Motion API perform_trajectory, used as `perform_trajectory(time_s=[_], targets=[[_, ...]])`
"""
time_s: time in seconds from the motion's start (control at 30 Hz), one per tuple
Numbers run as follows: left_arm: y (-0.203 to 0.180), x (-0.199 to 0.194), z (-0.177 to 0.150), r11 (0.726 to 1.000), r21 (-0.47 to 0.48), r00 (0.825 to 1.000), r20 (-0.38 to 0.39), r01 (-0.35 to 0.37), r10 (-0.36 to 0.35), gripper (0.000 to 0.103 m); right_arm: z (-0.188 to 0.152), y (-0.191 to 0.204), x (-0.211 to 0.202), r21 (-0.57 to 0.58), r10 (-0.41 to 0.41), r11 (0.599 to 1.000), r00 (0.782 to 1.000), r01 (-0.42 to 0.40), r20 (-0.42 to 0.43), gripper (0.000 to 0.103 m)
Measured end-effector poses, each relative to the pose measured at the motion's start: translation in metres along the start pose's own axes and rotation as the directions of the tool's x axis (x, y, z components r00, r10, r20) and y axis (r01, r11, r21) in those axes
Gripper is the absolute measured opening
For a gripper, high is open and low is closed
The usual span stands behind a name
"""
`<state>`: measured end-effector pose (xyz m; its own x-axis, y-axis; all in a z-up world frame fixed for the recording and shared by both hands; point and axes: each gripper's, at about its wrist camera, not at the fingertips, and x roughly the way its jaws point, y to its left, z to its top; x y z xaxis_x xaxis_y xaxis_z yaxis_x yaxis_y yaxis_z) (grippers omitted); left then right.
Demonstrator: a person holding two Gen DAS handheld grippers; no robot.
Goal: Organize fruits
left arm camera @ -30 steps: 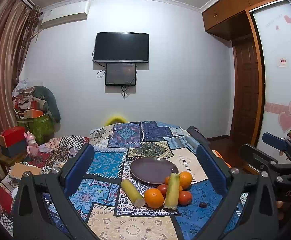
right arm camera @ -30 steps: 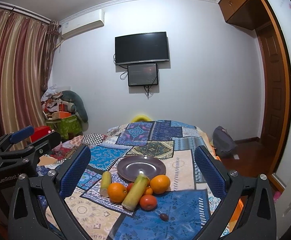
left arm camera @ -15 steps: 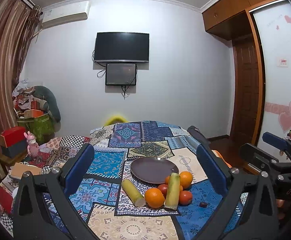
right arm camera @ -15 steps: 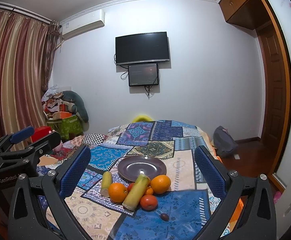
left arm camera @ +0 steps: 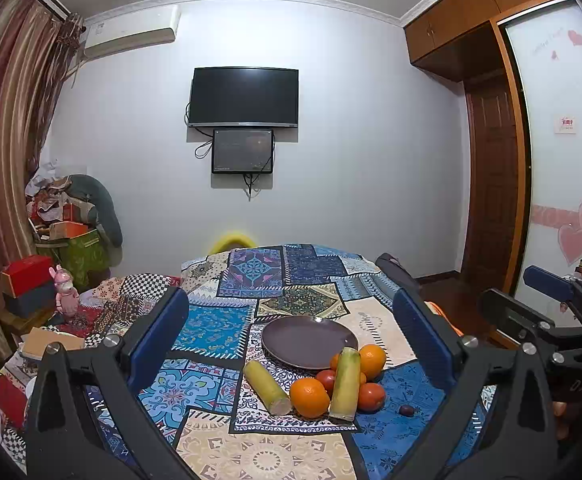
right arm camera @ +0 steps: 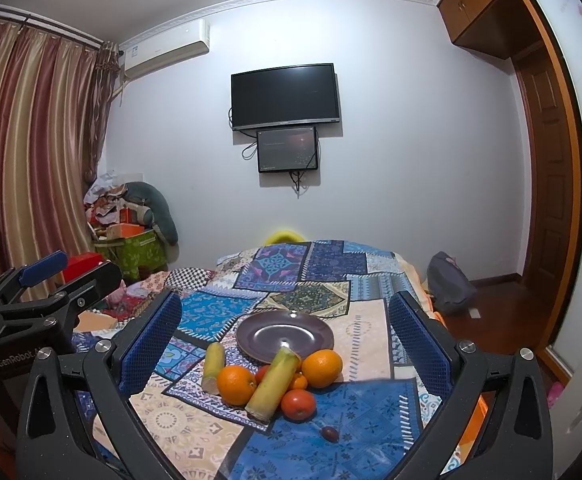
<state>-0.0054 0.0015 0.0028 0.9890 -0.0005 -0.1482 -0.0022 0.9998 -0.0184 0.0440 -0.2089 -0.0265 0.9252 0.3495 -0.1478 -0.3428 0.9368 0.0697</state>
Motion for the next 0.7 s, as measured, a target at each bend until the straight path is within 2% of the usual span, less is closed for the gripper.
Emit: perform_trajectory(time_s=[0.43, 0.57, 0.7], targets=[[-0.002, 0.01, -0.005, 1.0, 0.01, 1.0, -0.006, 0.003, -0.003, 0.102, -0.01, -0.003, 0.015, 0.002, -0.028, 1.0, 0.999, 0.028, -0.041, 0.103], [-0.002, 0.022, -0.011, 1.0, 0.014, 0.999, -0.039, 0.009, -0.008, 0.087, -0.018, -0.008, 0.024, 0.005, -0.031, 1.0, 0.997, 0.031, -0.069, 0.097], [0.0, 0.042, -0.018, 1.0, 0.024, 0.995, -0.095, 0.008, -0.005, 0.079, -0.024, -0.018, 0.037, 0.004, -0.029, 1.0, 0.993, 0.03, -0.111, 0.089]])
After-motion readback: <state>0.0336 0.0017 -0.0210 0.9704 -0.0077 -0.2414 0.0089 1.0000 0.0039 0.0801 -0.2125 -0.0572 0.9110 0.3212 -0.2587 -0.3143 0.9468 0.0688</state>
